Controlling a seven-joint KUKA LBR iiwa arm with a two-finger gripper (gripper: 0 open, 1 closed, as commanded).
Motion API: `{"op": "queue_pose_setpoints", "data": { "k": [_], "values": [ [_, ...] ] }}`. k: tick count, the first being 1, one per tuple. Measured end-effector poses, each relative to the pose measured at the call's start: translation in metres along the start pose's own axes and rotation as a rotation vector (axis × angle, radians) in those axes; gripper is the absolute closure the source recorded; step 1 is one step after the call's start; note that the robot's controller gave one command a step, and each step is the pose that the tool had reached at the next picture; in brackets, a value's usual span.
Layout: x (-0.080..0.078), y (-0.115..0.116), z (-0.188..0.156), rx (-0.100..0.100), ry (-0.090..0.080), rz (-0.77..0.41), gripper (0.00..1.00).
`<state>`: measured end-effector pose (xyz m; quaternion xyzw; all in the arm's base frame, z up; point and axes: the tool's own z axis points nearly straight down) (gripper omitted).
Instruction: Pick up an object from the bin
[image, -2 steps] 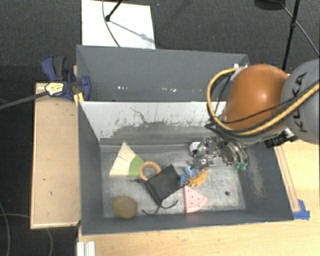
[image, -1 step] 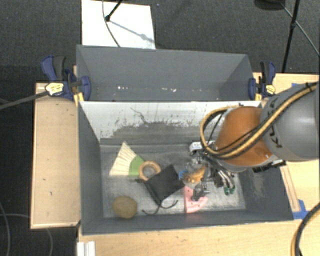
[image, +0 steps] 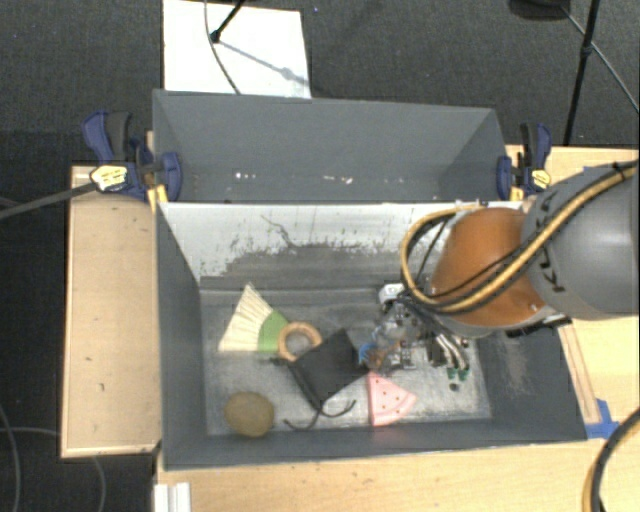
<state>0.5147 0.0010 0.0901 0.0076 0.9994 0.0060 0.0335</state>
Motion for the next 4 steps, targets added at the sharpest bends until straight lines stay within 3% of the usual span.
{"op": "queue_pose_setpoints", "data": {
  "k": [1,2,3,4],
  "values": [
    [0.0,0.0,0.0,0.0,0.0,0.0,1.0],
    [0.003,0.001,-0.005,0.003,0.018,-0.001,1.0],
    [0.023,-0.018,-0.02,0.011,0.062,-0.032,1.0],
    [-0.007,-0.003,-0.039,0.011,0.065,-0.053,1.0]
  ]
}}
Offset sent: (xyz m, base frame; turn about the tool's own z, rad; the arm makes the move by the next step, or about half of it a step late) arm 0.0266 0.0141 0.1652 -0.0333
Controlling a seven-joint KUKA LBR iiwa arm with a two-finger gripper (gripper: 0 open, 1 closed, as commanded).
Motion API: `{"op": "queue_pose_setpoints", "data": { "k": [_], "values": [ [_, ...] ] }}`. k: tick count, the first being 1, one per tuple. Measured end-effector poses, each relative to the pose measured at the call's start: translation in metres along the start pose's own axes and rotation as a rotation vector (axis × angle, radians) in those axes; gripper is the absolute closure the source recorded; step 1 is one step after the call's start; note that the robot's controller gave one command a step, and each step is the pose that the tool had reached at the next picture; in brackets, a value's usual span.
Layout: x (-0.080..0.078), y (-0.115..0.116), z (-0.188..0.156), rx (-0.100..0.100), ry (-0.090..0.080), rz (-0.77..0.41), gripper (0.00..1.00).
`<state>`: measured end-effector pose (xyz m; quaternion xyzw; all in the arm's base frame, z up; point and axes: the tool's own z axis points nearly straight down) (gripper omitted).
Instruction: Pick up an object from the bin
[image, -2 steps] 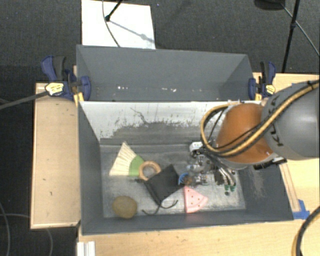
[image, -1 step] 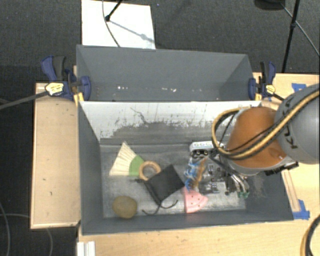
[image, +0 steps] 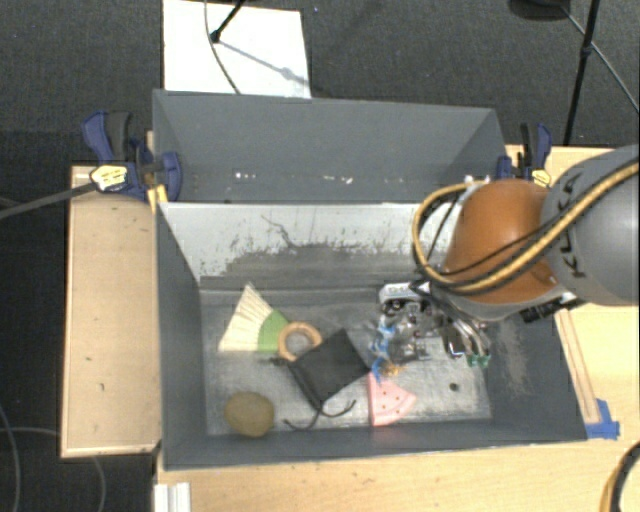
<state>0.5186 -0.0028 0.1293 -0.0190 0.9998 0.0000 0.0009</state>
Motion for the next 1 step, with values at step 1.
{"op": "queue_pose_setpoints", "data": {
  "k": [1],
  "values": [
    [0.0039,-0.0072,-0.0044,-0.001,-0.003,-0.007,1.0]
  ]
}}
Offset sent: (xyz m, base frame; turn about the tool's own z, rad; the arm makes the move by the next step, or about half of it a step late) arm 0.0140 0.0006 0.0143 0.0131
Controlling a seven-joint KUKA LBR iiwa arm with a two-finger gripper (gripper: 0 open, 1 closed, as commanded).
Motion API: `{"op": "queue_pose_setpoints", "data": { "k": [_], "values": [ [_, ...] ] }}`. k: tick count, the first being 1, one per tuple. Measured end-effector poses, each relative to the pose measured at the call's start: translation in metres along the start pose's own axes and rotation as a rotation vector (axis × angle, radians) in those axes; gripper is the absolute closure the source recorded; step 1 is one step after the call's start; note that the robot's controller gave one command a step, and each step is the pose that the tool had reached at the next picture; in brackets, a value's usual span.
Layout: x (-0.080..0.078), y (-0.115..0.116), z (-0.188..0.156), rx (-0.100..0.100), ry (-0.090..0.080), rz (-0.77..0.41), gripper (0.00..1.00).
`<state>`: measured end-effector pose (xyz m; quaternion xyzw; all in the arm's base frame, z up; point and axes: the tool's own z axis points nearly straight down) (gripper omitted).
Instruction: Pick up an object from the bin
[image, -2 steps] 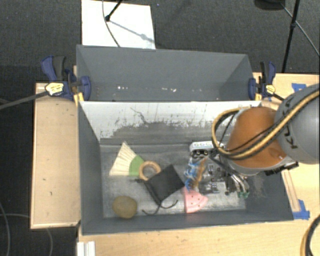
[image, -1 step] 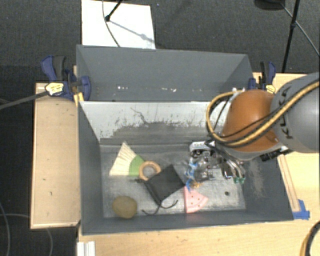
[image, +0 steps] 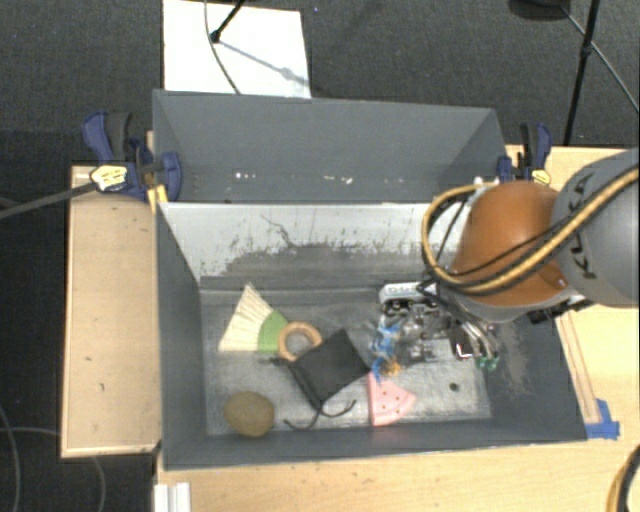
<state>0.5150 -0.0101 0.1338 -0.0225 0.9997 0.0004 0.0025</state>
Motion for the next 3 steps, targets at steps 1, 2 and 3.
{"op": "queue_pose_setpoints", "data": {
  "k": [1,2,3],
  "values": [
    [-0.013,0.005,-0.008,0.0,0.001,0.014,0.0],
    [-0.019,0.007,-0.01,0.0,0.001,0.017,0.0],
    [-0.032,0.016,0.062,0.0,0.003,0.081,1.0]
  ]
}}
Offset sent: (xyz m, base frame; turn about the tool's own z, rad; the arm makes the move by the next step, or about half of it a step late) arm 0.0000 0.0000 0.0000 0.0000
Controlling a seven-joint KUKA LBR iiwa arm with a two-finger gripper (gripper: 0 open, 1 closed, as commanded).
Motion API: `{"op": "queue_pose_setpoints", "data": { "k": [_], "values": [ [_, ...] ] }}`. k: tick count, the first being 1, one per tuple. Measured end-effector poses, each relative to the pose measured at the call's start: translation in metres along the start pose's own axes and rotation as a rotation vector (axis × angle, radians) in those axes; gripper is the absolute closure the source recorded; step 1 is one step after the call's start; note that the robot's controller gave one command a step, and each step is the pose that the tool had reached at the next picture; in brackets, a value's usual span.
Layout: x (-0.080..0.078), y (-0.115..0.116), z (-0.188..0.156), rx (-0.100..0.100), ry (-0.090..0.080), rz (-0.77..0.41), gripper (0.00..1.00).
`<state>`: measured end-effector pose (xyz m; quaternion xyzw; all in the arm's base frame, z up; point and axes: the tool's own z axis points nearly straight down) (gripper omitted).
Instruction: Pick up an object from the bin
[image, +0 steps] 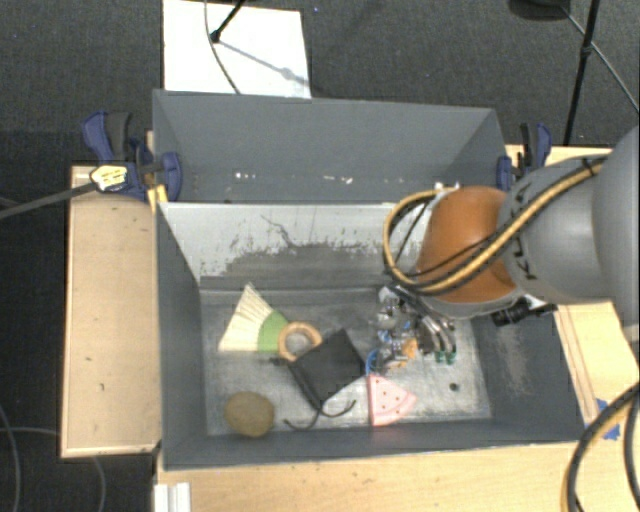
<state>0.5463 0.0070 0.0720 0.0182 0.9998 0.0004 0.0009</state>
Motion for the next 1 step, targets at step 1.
{"op": "queue_pose_setpoints", "data": {
  "k": [1],
  "values": [
    [0.0001,0.0,0.0,0.0,0.0,0.0,1.0]
  ]
}}
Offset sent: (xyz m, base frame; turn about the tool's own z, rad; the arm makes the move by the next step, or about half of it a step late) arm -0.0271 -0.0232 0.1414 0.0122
